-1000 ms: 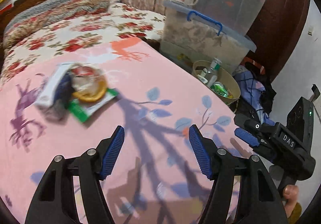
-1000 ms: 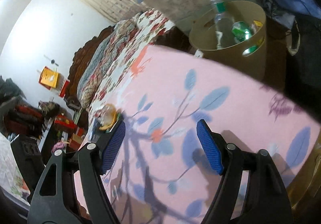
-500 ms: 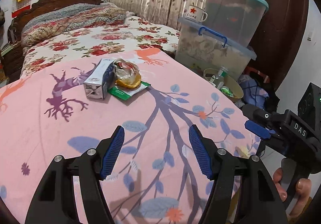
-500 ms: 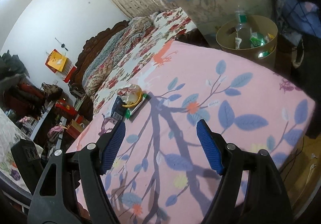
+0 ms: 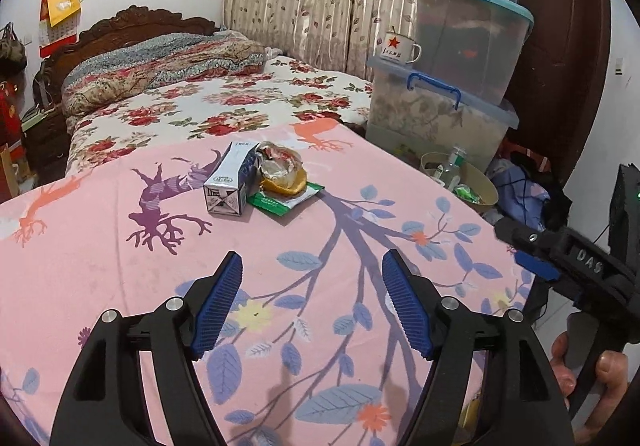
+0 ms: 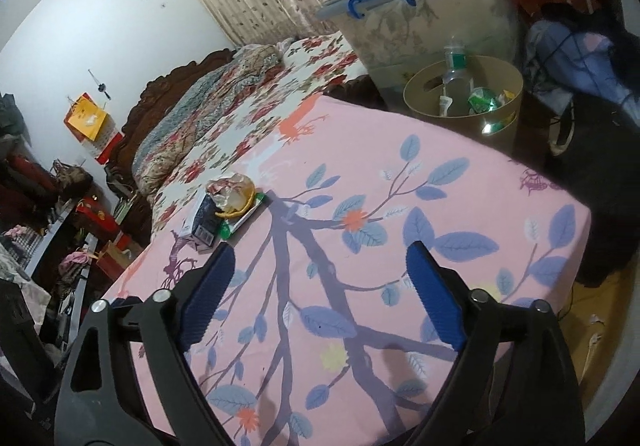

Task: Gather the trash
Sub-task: 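Return both grippers over the remaining trash on the bed, then grasp the crumpled white tissue with the left gripper while right gripper grasps yellow bread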

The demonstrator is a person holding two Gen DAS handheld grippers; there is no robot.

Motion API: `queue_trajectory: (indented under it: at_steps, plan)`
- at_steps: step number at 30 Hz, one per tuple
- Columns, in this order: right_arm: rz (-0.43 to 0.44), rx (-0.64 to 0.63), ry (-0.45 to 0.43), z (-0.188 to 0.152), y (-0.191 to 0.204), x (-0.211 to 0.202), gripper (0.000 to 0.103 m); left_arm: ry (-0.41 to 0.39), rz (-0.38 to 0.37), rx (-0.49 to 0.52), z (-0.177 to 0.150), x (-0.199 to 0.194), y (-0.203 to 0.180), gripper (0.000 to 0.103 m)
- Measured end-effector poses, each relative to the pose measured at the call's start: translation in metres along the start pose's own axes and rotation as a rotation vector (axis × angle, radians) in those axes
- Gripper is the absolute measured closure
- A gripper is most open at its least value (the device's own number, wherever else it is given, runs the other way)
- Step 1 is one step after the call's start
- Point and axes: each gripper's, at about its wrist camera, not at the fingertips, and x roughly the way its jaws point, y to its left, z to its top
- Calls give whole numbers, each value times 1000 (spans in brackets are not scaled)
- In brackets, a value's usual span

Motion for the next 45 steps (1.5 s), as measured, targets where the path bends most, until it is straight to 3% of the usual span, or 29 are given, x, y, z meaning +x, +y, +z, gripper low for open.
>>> queue_trajectory:
  at_steps: [8, 11, 15, 22, 24, 29, 34, 38, 43, 45]
  plan:
    - [-30, 35, 29, 0, -1, 20, 8, 30, 32, -53, -3, 21, 26, 33]
    - [-46, 39, 35, 1, -1, 29, 6, 17, 60, -62, -4, 26, 32, 21]
    - [-51, 42, 44, 6, 0, 40, 5, 23, 61, -87, -1, 34, 39, 21]
    - [-35, 20, 94, 19, 5, 73, 5, 51, 140, -86, 3, 58, 59, 21]
    - [-22, 2, 113, 23, 9, 84, 8, 54, 141, -104, 4, 63, 66, 21]
    - [61, -70, 174, 45, 35, 127, 25, 80, 141, -152, -1, 76, 82, 22]
    - [181, -145, 230, 92, 82, 201, 37, 83, 103, -261, -1, 77, 104, 22]
    - [210, -183, 283, 116, 116, 260, 40, 98, 87, -327, -4, 79, 117, 22]
    - [315, -231, 484, 103, 141, 300, 41, 84, 82, -334, -3, 76, 117, 22]
    - [321, -367, 500, 85, 150, 286, 53, 87, 82, -332, -3, 77, 116, 22]
